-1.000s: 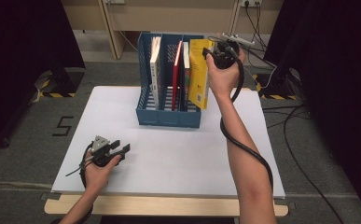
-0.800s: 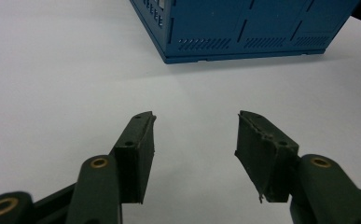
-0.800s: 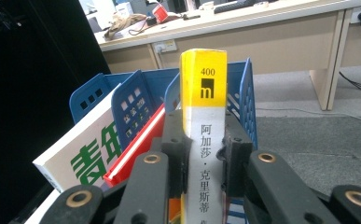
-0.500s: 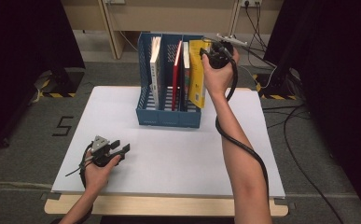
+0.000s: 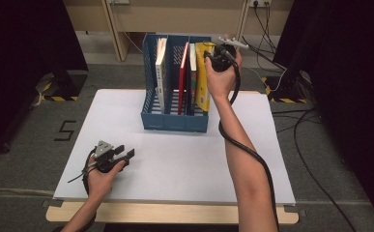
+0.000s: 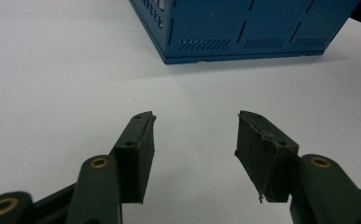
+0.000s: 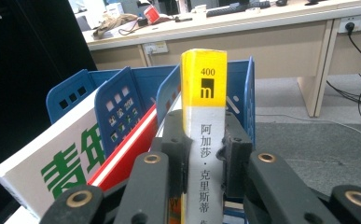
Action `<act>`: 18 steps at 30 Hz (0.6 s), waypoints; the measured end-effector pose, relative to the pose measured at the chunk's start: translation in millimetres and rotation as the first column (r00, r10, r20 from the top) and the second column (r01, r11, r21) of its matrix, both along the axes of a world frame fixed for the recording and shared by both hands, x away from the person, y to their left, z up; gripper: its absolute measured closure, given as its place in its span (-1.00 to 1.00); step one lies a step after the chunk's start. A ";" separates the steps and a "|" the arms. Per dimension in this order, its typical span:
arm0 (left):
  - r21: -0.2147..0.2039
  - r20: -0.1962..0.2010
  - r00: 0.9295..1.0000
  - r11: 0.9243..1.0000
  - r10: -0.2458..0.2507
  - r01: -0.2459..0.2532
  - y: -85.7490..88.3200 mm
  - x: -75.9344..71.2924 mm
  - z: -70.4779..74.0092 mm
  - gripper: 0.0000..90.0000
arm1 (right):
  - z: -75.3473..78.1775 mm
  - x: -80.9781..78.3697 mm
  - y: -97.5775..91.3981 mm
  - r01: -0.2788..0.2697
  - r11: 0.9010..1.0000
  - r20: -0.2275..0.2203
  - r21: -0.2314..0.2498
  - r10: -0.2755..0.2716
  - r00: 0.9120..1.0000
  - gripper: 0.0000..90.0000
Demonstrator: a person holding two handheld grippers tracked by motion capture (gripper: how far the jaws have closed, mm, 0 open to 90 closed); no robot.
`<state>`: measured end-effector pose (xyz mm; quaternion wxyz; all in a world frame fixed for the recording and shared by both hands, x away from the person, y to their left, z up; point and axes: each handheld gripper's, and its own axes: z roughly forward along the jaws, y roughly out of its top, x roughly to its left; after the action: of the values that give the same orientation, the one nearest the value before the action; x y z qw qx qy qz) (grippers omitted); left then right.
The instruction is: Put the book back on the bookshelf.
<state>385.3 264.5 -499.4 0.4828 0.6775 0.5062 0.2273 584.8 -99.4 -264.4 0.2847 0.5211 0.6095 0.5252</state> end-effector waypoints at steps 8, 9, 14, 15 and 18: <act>0.001 -0.001 1.000 1.000 0.000 0.000 0.2 -0.1 0.0 0.02 | -8.6 5.0 2.4 0.012 1.000 0.002 -0.010 -0.012 1.000 0.69; 0.002 -0.002 1.000 1.000 0.000 0.000 0.2 0.0 0.1 0.02 | -9.4 5.5 3.0 0.013 1.000 0.002 -0.012 -0.013 1.000 0.69; 0.000 -0.003 1.000 1.000 0.002 -0.002 0.4 -0.3 0.2 0.02 | -12.6 9.2 5.3 0.019 1.000 -0.002 -0.013 -0.019 1.000 0.69; 0.000 -0.002 1.000 1.000 0.001 -0.001 0.4 -0.2 0.1 0.02 | -13.4 10.1 5.7 0.019 1.000 -0.004 -0.013 -0.020 1.000 0.69; 0.002 0.000 1.000 1.000 0.000 0.000 0.1 -0.1 0.0 0.02 | -15.5 12.2 5.7 0.021 1.000 -0.004 -0.016 -0.021 1.000 0.69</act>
<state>385.2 264.6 -499.4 0.4823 0.6780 0.5058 0.2278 597.0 -93.7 -279.9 0.2932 0.5263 0.6086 0.5164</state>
